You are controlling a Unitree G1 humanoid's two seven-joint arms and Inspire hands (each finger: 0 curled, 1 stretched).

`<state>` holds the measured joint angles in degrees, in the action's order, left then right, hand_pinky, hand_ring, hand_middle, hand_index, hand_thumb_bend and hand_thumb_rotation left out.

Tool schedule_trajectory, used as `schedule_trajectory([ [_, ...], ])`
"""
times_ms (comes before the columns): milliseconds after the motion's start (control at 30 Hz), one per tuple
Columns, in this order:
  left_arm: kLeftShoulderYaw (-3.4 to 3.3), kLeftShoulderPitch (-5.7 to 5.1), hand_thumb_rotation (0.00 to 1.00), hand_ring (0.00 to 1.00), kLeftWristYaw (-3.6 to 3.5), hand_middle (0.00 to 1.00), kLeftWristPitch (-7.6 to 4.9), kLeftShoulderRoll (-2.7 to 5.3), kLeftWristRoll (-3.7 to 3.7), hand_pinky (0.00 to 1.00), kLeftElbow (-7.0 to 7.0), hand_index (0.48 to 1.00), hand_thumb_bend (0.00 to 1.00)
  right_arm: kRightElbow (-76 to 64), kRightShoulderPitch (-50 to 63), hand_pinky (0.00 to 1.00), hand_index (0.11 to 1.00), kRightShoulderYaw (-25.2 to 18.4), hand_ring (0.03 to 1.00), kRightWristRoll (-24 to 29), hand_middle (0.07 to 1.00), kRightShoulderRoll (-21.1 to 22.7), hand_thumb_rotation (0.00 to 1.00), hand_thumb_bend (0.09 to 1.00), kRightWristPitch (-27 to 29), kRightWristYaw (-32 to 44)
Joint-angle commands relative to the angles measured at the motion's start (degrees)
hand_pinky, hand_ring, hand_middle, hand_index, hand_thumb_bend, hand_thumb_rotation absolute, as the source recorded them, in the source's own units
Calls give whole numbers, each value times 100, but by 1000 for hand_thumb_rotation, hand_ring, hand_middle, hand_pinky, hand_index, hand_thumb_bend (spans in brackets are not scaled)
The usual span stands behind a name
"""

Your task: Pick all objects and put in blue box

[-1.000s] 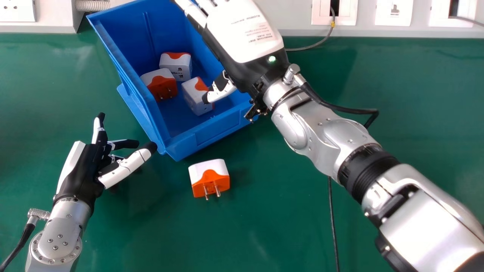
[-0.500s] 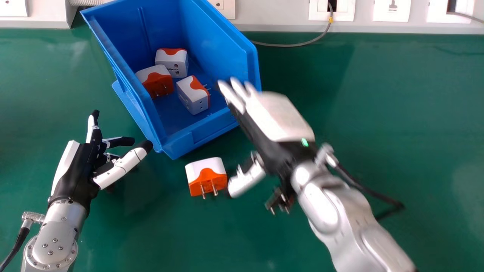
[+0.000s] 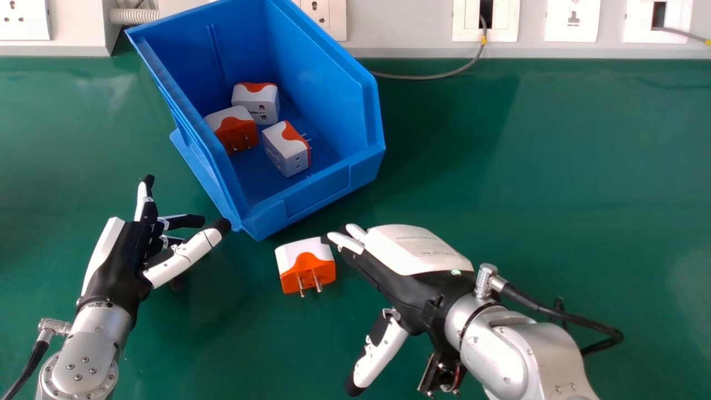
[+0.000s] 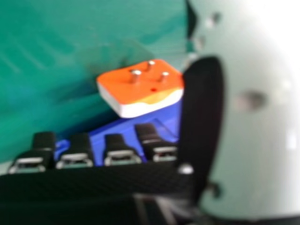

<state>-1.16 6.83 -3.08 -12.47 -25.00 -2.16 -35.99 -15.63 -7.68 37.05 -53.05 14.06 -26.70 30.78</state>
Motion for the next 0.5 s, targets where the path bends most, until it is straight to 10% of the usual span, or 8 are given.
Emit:
schedule_trajectory([
  [0,329,-417,527,652,-344,771,490,259,-206,565,-313,833,763,-100,-141,954,938,-52,981,-128,1000,0,195,961,66,-7],
  [467,329,-412,527,651,-310,769,485,275,-215,565,-312,833,764,392,-686,956,937,-38,976,-275,1000,-364,200,965,56,-125],
])
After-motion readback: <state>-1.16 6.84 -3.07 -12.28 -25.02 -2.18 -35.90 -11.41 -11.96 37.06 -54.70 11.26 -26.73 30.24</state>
